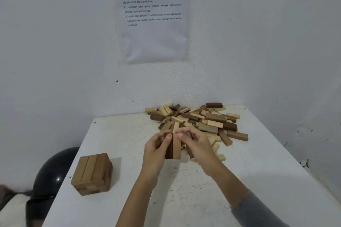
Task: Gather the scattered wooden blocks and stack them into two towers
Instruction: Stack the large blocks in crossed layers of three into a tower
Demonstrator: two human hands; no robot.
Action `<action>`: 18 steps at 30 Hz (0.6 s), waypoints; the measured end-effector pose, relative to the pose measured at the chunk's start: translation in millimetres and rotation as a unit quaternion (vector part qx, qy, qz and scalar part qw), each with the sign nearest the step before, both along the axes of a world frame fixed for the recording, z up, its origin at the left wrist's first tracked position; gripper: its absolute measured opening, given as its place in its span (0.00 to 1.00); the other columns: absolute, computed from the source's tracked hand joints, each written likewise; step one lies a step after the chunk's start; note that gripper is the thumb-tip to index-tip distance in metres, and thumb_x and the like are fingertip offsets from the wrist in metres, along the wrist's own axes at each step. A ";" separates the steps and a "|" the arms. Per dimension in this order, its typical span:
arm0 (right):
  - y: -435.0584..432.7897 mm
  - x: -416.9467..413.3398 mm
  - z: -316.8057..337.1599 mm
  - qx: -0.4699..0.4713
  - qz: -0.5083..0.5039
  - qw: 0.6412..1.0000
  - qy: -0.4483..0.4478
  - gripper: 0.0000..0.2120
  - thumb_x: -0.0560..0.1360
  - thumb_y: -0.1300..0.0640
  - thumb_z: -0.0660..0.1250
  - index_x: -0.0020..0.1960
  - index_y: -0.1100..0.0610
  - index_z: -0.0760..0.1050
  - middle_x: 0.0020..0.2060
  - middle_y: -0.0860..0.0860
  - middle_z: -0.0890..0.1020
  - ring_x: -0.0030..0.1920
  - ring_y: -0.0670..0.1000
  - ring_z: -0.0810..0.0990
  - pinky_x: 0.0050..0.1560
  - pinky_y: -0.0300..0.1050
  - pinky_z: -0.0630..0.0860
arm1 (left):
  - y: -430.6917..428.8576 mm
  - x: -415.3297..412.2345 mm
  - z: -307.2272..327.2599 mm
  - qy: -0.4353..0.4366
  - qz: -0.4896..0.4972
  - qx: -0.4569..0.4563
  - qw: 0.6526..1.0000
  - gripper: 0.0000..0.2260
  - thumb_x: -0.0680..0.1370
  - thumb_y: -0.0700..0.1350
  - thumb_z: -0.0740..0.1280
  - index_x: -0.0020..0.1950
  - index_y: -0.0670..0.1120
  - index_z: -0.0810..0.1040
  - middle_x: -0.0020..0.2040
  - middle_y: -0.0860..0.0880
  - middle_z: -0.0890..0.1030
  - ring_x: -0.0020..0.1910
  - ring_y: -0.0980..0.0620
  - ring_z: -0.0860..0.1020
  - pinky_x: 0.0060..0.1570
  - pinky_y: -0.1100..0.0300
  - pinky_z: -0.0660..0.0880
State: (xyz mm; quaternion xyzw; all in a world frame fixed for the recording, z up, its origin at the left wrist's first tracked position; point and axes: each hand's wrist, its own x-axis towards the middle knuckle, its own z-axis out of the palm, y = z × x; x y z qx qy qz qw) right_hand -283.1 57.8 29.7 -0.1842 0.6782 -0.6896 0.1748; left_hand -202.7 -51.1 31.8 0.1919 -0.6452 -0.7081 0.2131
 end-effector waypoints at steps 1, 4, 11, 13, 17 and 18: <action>-0.5 7.3 -4.5 0.002 0.001 1.000 -0.003 0.06 0.78 0.61 0.65 0.50 0.56 0.82 0.35 0.47 0.80 0.26 0.43 0.71 0.25 0.34 0.67 | -0.6 6.6 -4.6 -0.005 0.006 0.003 1.000 0.08 0.80 0.41 0.65 0.55 0.47 0.81 0.47 0.50 0.85 0.47 0.58 0.82 0.45 0.68 0.77; -2.8 27.0 -19.6 0.001 0.005 1.000 0.000 0.07 0.79 0.62 0.65 0.51 0.56 0.82 0.39 0.46 0.81 0.28 0.37 0.75 0.27 0.28 0.68 | -1.3 26.0 -19.5 -0.018 0.019 0.008 1.000 0.07 0.80 0.41 0.65 0.54 0.49 0.81 0.46 0.52 0.85 0.46 0.59 0.82 0.45 0.66 0.77; -6.9 59.3 -48.8 0.010 0.006 1.000 0.014 0.10 0.80 0.61 0.62 0.53 0.51 0.81 0.43 0.47 0.82 0.39 0.40 0.79 0.36 0.34 0.74 | -2.1 54.1 -50.1 -0.049 0.037 -0.038 0.997 0.08 0.80 0.41 0.65 0.58 0.48 0.79 0.52 0.50 0.83 0.52 0.57 0.81 0.54 0.62 0.77; -7.9 64.7 -55.1 0.017 0.000 0.999 0.036 0.11 0.80 0.61 0.62 0.55 0.50 0.81 0.50 0.45 0.83 0.52 0.43 0.80 0.52 0.42 0.78 | -1.1 58.7 -55.1 -0.055 0.045 -0.088 0.994 0.08 0.79 0.43 0.66 0.57 0.50 0.79 0.52 0.52 0.83 0.51 0.61 0.80 0.52 0.66 0.76; -12.9 72.4 -60.6 0.035 -0.021 0.997 0.069 0.10 0.80 0.59 0.63 0.56 0.51 0.80 0.53 0.44 0.82 0.56 0.44 0.78 0.58 0.42 0.76 | -0.2 62.3 -62.7 -0.089 0.076 -0.173 0.978 0.09 0.79 0.45 0.67 0.59 0.52 0.75 0.52 0.54 0.77 0.50 0.62 0.76 0.46 0.73 0.72; -14.5 73.1 -62.4 0.058 -0.031 0.994 0.092 0.09 0.79 0.59 0.64 0.56 0.50 0.80 0.53 0.44 0.82 0.57 0.44 0.77 0.58 0.37 0.74 | -0.1 62.7 -65.0 -0.089 0.078 -0.182 0.976 0.11 0.79 0.45 0.67 0.61 0.51 0.75 0.52 0.54 0.76 0.50 0.62 0.76 0.47 0.72 0.72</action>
